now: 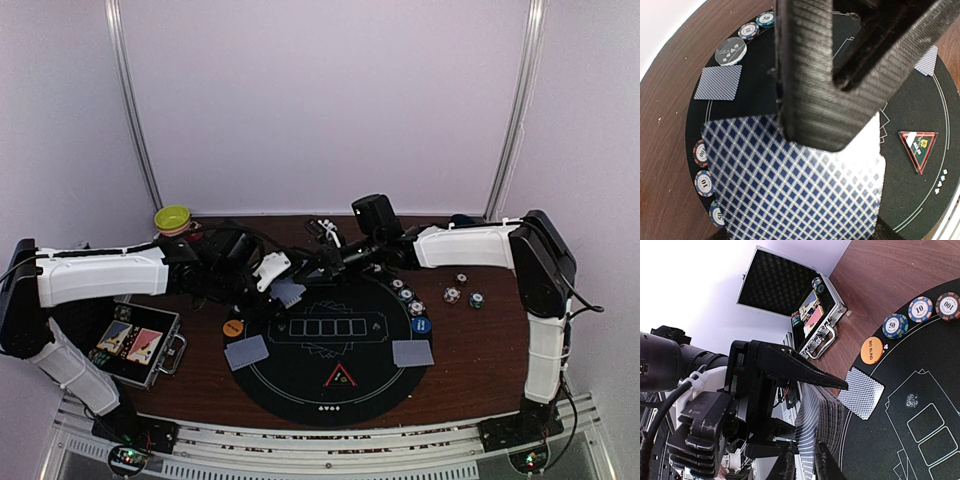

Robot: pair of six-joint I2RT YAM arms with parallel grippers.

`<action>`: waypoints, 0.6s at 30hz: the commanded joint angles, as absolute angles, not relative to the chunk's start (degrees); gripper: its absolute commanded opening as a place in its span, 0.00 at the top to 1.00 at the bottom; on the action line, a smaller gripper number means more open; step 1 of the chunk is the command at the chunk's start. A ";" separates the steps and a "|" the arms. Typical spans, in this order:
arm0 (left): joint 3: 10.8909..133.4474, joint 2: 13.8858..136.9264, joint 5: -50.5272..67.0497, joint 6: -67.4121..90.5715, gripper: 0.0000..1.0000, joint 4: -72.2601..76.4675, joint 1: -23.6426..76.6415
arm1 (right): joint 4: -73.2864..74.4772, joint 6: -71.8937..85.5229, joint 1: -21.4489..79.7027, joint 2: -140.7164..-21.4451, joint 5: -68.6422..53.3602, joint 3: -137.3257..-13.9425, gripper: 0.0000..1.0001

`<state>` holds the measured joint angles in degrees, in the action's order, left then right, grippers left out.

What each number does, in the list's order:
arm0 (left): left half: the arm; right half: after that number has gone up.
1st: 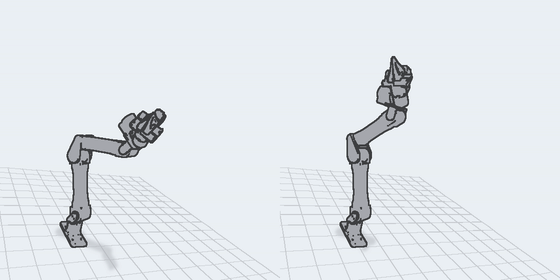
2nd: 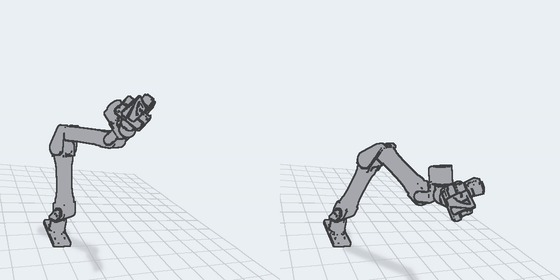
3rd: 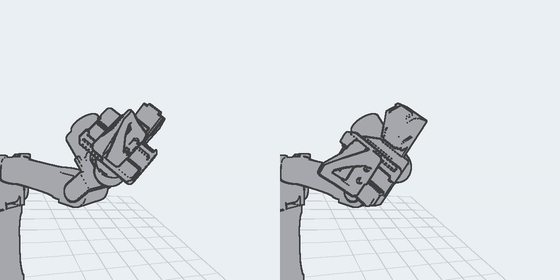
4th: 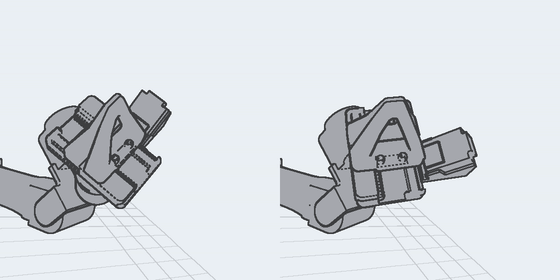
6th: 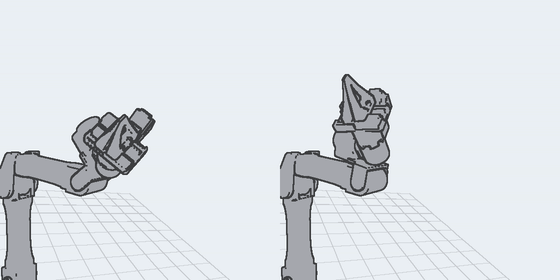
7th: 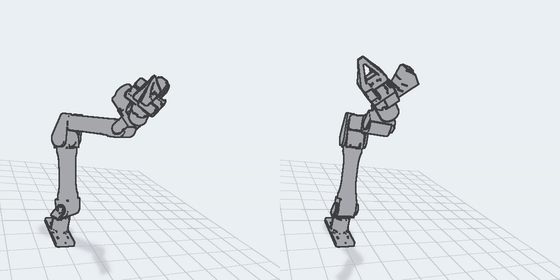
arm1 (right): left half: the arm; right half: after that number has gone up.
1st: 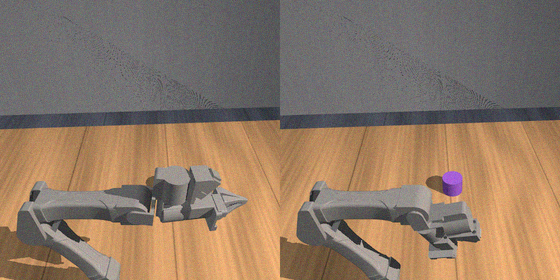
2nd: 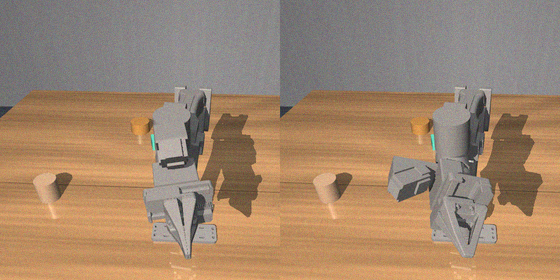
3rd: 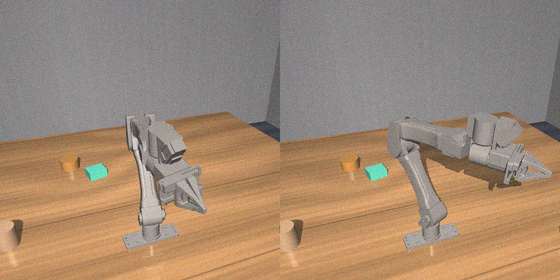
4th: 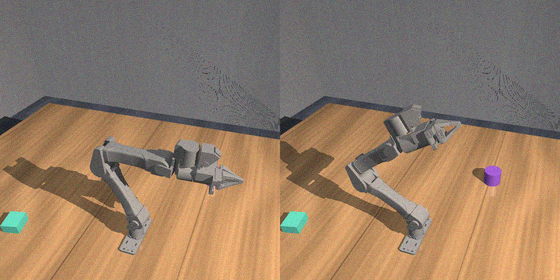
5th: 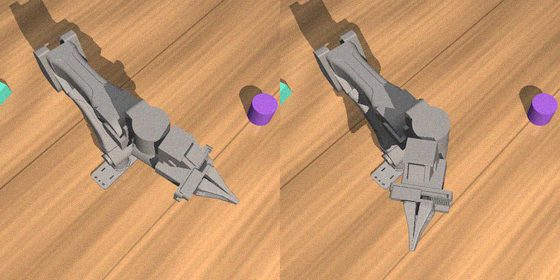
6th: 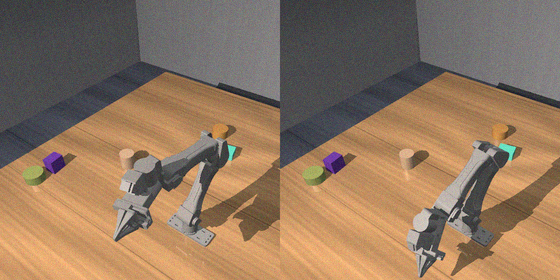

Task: Distribute texas hold em gaming equipment
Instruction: Pick up the poker card from the face-down deck piles.

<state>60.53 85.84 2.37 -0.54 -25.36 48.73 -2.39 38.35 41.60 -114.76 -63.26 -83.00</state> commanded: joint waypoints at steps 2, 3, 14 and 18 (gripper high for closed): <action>61.00 86.39 2.63 -0.35 0.35 -24.17 48.34 | -4.07 38.89 42.06 -113.26 -64.19 -83.40 0.85; 60.99 86.35 2.62 -0.35 0.35 -24.17 48.42 | -3.79 38.79 42.09 -113.39 -63.98 -83.45 0.85; 60.91 86.29 2.60 -0.35 0.35 -24.21 48.35 | -0.44 36.35 42.36 -114.88 -61.83 -84.80 0.86; 60.91 86.37 2.63 -0.35 0.35 -24.17 48.35 | -0.07 36.23 42.63 -115.20 -61.75 -85.14 0.86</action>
